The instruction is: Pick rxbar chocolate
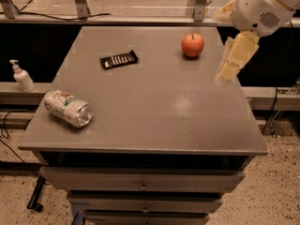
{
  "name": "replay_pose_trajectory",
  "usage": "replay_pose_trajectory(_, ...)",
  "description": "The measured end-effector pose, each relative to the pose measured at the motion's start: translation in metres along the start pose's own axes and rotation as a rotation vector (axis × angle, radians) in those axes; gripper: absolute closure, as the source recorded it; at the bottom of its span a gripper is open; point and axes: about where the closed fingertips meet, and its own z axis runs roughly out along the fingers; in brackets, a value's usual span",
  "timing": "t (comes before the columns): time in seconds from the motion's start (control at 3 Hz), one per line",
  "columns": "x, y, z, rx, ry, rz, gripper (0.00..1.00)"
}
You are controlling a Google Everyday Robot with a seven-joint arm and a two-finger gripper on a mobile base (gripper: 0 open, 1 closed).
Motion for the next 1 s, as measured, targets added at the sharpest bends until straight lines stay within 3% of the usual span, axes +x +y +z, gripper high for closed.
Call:
replay_pose_trajectory(0.33,-0.0353,-0.0129,0.0213,0.029,-0.103,0.01,0.0)
replay_pose_trajectory(0.67,-0.0354,-0.0129,0.0213,0.029,-0.103,0.01,0.0)
replay_pose_trajectory(1.0,-0.0421,-0.0209,0.0226,0.04,-0.165,0.017,0.0)
